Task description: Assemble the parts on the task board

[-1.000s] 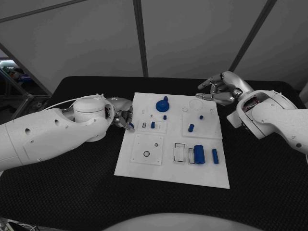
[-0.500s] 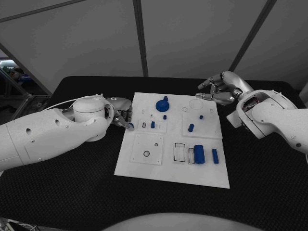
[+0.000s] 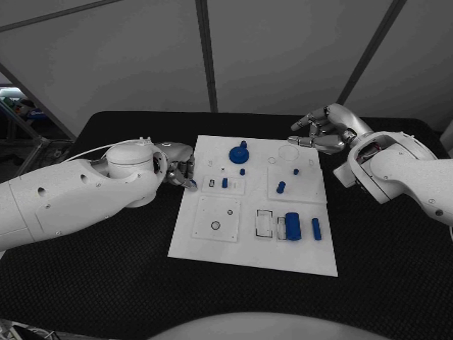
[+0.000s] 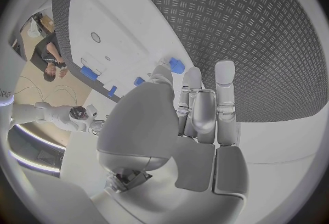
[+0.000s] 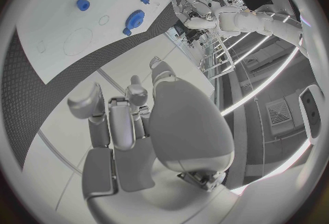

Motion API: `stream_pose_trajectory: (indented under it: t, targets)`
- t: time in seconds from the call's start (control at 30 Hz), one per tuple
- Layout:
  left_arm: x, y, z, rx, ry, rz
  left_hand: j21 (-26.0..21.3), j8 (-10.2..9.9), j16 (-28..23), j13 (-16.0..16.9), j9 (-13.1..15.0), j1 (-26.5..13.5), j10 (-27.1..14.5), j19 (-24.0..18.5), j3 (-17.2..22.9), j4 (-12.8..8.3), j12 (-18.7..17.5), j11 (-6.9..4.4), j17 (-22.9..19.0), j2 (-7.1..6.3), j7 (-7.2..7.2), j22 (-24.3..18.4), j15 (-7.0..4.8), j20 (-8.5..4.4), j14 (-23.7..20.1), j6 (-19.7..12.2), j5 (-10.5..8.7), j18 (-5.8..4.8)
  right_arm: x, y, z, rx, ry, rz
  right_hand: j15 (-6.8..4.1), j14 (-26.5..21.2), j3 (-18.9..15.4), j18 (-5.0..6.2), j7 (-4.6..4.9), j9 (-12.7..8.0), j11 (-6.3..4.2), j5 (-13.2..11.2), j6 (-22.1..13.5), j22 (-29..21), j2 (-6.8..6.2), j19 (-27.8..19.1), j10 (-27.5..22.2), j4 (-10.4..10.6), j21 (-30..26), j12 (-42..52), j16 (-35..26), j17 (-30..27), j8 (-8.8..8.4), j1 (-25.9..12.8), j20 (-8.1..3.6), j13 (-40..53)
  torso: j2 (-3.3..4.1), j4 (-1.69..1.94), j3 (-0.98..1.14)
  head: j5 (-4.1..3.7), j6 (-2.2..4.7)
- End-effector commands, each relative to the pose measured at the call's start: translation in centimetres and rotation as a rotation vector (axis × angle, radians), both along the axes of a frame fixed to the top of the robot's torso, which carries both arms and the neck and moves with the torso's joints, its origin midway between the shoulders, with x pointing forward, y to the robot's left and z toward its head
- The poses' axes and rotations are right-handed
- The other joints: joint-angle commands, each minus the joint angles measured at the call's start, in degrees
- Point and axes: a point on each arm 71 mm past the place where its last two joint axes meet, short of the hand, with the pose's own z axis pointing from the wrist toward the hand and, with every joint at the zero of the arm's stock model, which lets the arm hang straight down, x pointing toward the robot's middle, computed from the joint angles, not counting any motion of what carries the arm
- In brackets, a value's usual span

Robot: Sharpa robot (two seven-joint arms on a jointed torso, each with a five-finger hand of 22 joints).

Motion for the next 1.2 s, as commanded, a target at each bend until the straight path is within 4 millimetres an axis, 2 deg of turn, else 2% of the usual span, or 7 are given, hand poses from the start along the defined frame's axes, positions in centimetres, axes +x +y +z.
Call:
stream_pose_trajectory:
  t: [0.03, 0.33, 0.53, 0.73, 0.83, 1.03, 1.2]
  targets:
    - [-0.03, -0.23, -0.07, -0.022, 0.012, -0.009, 0.41, -0.35, 0.26, -0.13, -0.19, 0.33, 0.36, 0.39, 0.48, -0.02, -0.02, -0.03, 0.09, 0.34, 0.08, 0.15, -0.11, -0.06, 0.31, 0.59, 0.17, -1.85, -0.01, 0.15, 0.08, -0.002, -0.003, 0.010, -0.24, 2.70, 0.01, 0.58, 0.04, -0.07, -0.55, 0.28, 0.30, -0.06, 0.44, -0.05, -0.02, 0.01, -0.26, -0.05, -0.38, 1.45, 0.21, 0.02, -0.32, -0.06, 0.03, -0.02, 0.01, 0.09, -0.02]
    - [-0.03, -0.28, -0.30, -0.020, 0.027, -0.020, 2.02, -1.65, 0.74, -1.04, -1.02, 3.06, 2.26, 1.14, 2.38, -0.67, -1.09, -0.78, 0.75, 0.83, -0.64, 1.51, -0.69, -0.54, 0.61, 3.31, -0.78, -2.11, -0.02, 0.14, 0.06, -0.002, -0.003, 0.009, -0.24, 2.70, 0.01, 0.58, 0.04, -0.07, -0.55, 0.28, 0.30, -0.06, 0.44, -0.05, -0.02, 0.01, -0.26, -0.05, -0.38, 1.45, 0.21, 0.02, -0.32, -0.06, -0.01, -0.02, 0.03, 0.05, -0.20]
    - [-0.05, -0.29, -0.39, -0.023, 0.031, -0.024, 7.74, -2.07, 4.68, -1.36, -1.21, 5.13, 5.09, 3.81, 3.84, -1.49, -1.70, -1.79, 8.85, 1.56, -1.68, 4.77, -1.53, -1.24, 3.81, 6.73, -1.25, -3.06, -0.03, 0.14, 0.06, -0.002, -0.003, 0.009, -0.25, 2.71, 0.03, 0.58, 0.04, -0.08, -0.55, 0.30, 0.30, -0.08, 0.49, -0.03, 0.03, 0.02, -0.28, 0.00, -0.40, 1.44, 0.22, 0.00, -0.33, -0.01, -0.02, -0.05, 0.03, 0.00, -0.21]
    - [-0.05, -0.27, -0.41, -0.041, 0.029, -0.021, 9.43, -2.62, 5.35, -1.50, -1.35, 5.99, 6.24, 4.60, 4.46, -1.94, -2.24, -2.15, 10.17, 1.72, -2.10, 5.86, -1.89, -1.60, 4.31, 8.06, -1.39, -3.36, -0.04, 0.12, 0.06, -0.001, -0.003, 0.009, -0.25, 2.71, 0.03, 0.58, 0.04, -0.08, -0.55, 0.30, 0.30, -0.08, 0.49, -0.03, 0.03, 0.02, -0.28, 0.00, -0.40, 1.44, 0.22, 0.00, -0.33, -0.01, 0.00, -0.02, 0.02, -0.04, -0.15]
    - [0.01, -0.15, -0.38, -0.054, 0.023, -0.013, 9.62, -3.06, 5.27, -1.59, -1.45, 5.71, 6.35, 4.71, 4.34, -1.83, -2.55, -2.06, 9.95, 1.42, -1.97, 6.06, -1.90, -1.67, 4.25, 8.08, -1.49, -3.41, -0.05, 0.11, 0.07, -0.001, -0.003, 0.009, -0.25, 2.71, 0.03, 0.58, 0.04, -0.08, -0.55, 0.30, 0.30, -0.08, 0.49, -0.03, 0.03, 0.02, -0.28, 0.00, -0.40, 1.44, 0.22, 0.00, -0.33, -0.01, 0.00, 0.02, 0.02, -0.04, -0.09]
    - [0.14, 0.02, -0.20, -0.084, -0.002, 0.002, 9.67, -5.99, 5.44, -1.16, -1.68, 1.69, 6.62, 4.84, 1.51, -0.26, -2.28, -0.90, 10.33, -1.45, -0.55, 6.50, -1.03, -1.23, 4.35, 5.59, -1.41, -3.56, -0.05, 0.09, 0.07, -0.001, -0.004, 0.008, -0.25, 2.70, 0.02, 0.59, 0.04, -0.08, -0.55, 0.30, 0.30, -0.11, 0.50, -0.04, -0.02, 0.03, -0.31, -0.05, -0.42, 1.42, 0.23, -0.03, -0.34, -0.08, 0.02, -0.01, 0.01, -0.02, -0.11]
    - [0.13, 0.04, -0.12, -0.093, -0.011, 0.006, 9.71, -7.04, 5.52, -0.54, -1.58, -0.39, 6.22, 4.94, -0.37, 0.02, -1.54, -0.49, 10.50, -2.40, -0.15, 6.82, -0.69, -0.85, 4.39, 5.17, -1.18, -3.52, -0.04, 0.06, 0.07, -0.001, -0.004, 0.007, -0.25, 2.70, 0.02, 0.59, 0.04, -0.08, -0.55, 0.30, 0.30, -0.11, 0.50, -0.04, -0.02, 0.03, -0.31, -0.05, -0.42, 1.42, 0.23, -0.03, -0.34, -0.08, -0.03, 0.00, 0.01, -0.03, -0.11]
